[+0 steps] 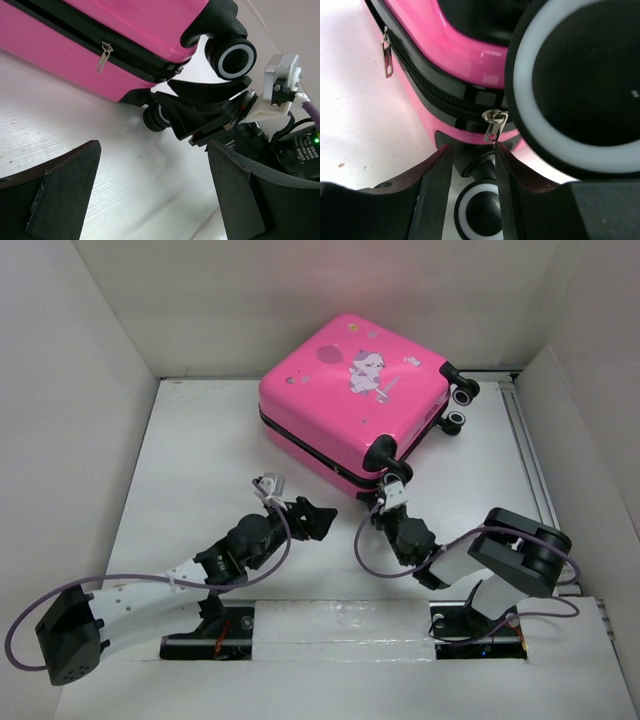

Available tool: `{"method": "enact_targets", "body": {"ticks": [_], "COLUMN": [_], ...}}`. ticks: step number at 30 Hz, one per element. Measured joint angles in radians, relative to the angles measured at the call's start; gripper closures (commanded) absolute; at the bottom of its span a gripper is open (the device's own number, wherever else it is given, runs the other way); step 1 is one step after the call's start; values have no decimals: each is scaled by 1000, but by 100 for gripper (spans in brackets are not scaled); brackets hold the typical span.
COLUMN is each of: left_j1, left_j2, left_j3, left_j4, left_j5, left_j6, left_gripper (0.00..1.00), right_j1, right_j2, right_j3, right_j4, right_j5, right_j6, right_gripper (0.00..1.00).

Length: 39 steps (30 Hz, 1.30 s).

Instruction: Pack the luggage

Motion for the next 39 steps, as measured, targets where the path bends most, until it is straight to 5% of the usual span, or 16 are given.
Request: {"method": "enact_targets", "body": {"ticks": [14,19,26,32,39], "left_j1": [0,0,0,0,6], "left_j2": [-28,-11,-9,2,98], "left_j3": [-15,-16,-16,-16,-7], "left_j4": [33,36,41,48,46], "left_j5": [22,29,31,22,-38], "left_j6": [0,0,0,-1,-42], "left_gripper": [21,22,26,31,59], "right_j1": [-4,2,2,2,21], "right_j2": [-55,-98,-99,-85,-99], "right_j3": [4,4,15,29,23], "right_j4": [-4,-8,-23,-25,-29], "right_j5": [2,-10,-6,-6,-13], "right_j6": [-136,-163,-199,-200,-178], "right_gripper": [62,70,100,100,100]}}
